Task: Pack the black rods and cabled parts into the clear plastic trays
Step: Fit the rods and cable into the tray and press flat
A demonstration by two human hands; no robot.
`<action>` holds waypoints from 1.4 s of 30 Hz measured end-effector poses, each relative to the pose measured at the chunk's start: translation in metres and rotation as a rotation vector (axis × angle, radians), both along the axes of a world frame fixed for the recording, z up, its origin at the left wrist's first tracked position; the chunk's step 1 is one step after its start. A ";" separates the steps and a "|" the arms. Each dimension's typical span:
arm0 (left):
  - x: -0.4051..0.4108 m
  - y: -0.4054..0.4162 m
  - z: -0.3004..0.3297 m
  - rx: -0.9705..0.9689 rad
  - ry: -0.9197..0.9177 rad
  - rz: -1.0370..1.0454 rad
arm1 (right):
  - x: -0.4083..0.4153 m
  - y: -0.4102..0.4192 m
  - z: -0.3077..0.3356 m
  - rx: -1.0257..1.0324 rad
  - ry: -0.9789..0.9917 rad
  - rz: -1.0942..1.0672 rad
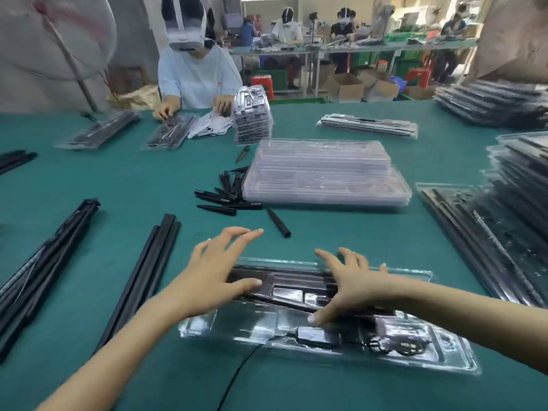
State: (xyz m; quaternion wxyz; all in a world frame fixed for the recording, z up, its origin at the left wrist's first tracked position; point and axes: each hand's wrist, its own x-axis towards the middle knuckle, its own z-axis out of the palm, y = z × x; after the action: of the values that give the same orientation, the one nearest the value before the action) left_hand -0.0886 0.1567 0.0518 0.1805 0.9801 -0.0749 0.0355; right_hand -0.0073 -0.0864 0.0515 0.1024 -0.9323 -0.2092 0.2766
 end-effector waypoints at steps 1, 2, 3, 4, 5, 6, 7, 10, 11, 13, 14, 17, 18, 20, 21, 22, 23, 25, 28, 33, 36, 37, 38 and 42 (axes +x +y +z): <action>-0.008 0.017 0.003 0.017 -0.019 0.101 | 0.004 0.006 0.007 0.024 -0.032 0.036; -0.016 0.032 0.005 0.006 -0.016 0.209 | 0.008 0.016 0.014 0.066 -0.078 0.079; -0.023 0.044 0.005 -0.058 0.004 0.308 | 0.010 0.029 0.021 0.119 -0.123 0.124; -0.030 0.053 0.004 -0.158 0.028 0.384 | 0.010 0.045 0.026 0.172 -0.148 0.166; -0.034 0.059 0.002 -0.256 0.054 0.437 | 0.008 0.062 0.031 0.213 -0.146 0.201; -0.038 0.063 -0.001 -0.332 0.086 0.474 | 0.004 0.080 0.033 0.235 -0.122 0.228; -0.040 0.066 -0.004 -0.407 0.130 0.501 | -0.001 0.097 0.033 0.235 -0.089 0.251; -0.045 0.070 -0.010 -0.619 0.296 0.522 | -0.015 0.141 0.027 0.151 -0.034 0.320; -0.048 0.069 -0.011 -0.615 0.342 0.502 | -0.018 0.153 0.024 0.105 -0.038 0.346; -0.051 0.066 -0.016 -0.530 0.385 0.450 | -0.021 0.169 0.019 0.013 -0.065 0.393; -0.052 0.063 -0.019 -0.492 0.383 0.435 | -0.021 0.174 0.017 -0.015 -0.077 0.412; -0.049 0.058 -0.022 -0.481 0.376 0.456 | -0.020 0.182 0.015 -0.021 -0.068 0.448; -0.048 0.056 -0.022 -0.486 0.383 0.469 | -0.020 0.183 0.016 -0.024 -0.070 0.456; -0.049 0.055 -0.024 -0.509 0.395 0.480 | -0.019 0.185 0.017 -0.044 -0.081 0.463; -0.050 0.055 -0.024 -0.536 0.398 0.478 | -0.018 0.185 0.018 -0.048 -0.081 0.460; -0.051 0.056 -0.025 -0.574 0.401 0.475 | -0.018 0.186 0.018 -0.049 -0.079 0.457; -0.052 0.057 -0.026 -0.613 0.405 0.467 | -0.018 0.186 0.018 -0.048 -0.079 0.450; -0.053 0.059 -0.028 -0.677 0.409 0.445 | -0.018 0.187 0.018 -0.042 -0.082 0.438; -0.054 0.062 -0.029 -0.698 0.408 0.434 | -0.019 0.190 0.020 -0.038 -0.086 0.433; -0.053 0.064 -0.027 -0.688 0.420 0.427 | -0.019 0.192 0.019 -0.053 -0.077 0.426; -0.049 0.066 -0.023 -0.659 0.465 0.403 | -0.021 0.198 0.019 -0.099 -0.107 0.435; -0.047 0.067 -0.021 -0.642 0.487 0.390 | -0.023 0.200 0.018 -0.109 -0.120 0.442; -0.045 0.069 -0.019 -0.624 0.504 0.377 | -0.023 0.202 0.018 -0.112 -0.129 0.446; -0.034 0.073 -0.017 -0.606 0.552 0.366 | -0.020 0.203 0.010 -0.077 -0.110 0.403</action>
State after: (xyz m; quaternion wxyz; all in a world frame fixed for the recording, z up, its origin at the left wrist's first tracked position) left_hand -0.1224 0.2302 0.0348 0.4632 0.8530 0.1644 -0.1757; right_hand -0.0274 0.1162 0.0617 -0.0024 -0.8886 -0.3858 0.2481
